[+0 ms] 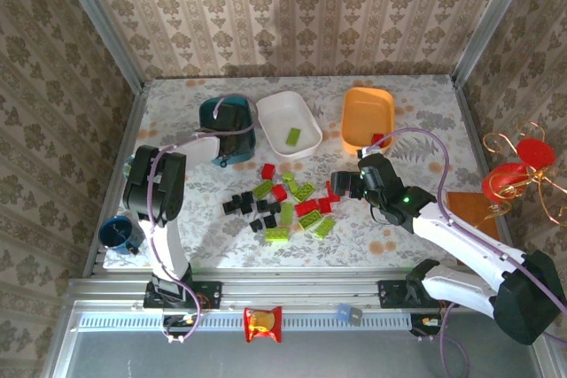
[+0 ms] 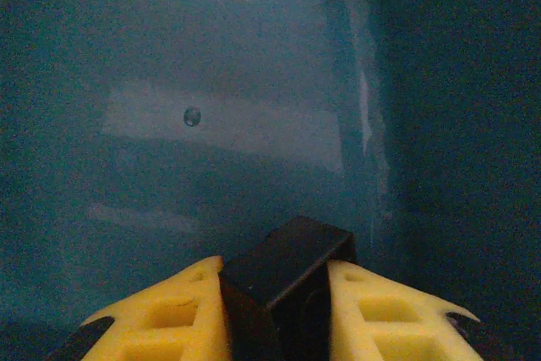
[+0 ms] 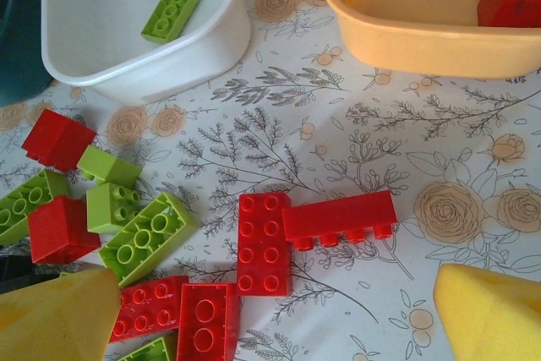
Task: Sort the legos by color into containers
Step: Place the lego in the container, then pick up the lego from the center of the table.
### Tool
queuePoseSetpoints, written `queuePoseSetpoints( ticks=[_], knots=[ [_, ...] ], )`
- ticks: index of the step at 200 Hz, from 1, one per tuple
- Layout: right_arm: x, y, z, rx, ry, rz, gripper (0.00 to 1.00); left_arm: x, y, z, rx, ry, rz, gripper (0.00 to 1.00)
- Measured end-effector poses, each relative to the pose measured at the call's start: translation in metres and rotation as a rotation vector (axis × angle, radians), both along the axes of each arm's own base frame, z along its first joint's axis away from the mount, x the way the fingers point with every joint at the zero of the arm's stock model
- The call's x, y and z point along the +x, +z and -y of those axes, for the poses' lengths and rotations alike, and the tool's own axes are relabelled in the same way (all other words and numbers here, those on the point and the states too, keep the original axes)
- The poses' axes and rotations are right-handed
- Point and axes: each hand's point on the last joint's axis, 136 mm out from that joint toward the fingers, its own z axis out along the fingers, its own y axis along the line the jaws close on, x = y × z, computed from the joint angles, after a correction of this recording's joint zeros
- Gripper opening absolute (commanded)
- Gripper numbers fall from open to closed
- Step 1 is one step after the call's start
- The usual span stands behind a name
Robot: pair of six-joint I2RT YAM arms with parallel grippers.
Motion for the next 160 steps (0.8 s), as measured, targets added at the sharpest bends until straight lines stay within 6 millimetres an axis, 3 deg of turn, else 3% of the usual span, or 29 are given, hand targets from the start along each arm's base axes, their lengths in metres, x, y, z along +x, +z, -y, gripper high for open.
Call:
queuePoseSetpoints(
  ticks=[25, 50, 74, 82, 103, 127, 142, 160],
  knots=[
    [0.0, -0.001, 0.0, 0.0, -0.001, -0.004, 0.99, -0.01, 0.0, 0.006, -0.018, -0.011, -0.003, 0.54],
    [0.0, -0.006, -0.001, -0.007, 0.0, -0.017, 1.0, -0.018, 0.01, 0.0, -0.041, 0.015, 0.018, 0.75],
    [0.0, -0.013, -0.001, -0.017, 0.001, -0.038, 0.98, -0.017, 0.046, -0.001, -0.076, 0.021, 0.099, 0.87],
    [0.001, -0.015, -0.001, -0.022, 0.001, -0.046, 0.97, -0.016, 0.063, 0.001, -0.096, 0.021, 0.14, 0.99],
    [0.001, -0.028, -0.001, -0.045, -0.007, -0.094, 0.95, -0.019, 0.12, 0.007, -0.159, 0.002, 0.275, 1.0],
    [0.006, -0.051, 0.003, -0.081, -0.056, -0.181, 0.94, -0.044, 0.176, 0.026, -0.235, -0.063, 0.415, 1.0],
    [0.01, -0.066, 0.013, -0.089, -0.123, -0.238, 0.94, -0.066, 0.188, 0.042, -0.268, -0.12, 0.454, 1.0],
    [0.012, -0.08, 0.023, -0.064, -0.217, -0.285, 0.95, -0.097, 0.176, 0.06, -0.274, -0.191, 0.439, 1.0]
  ],
)
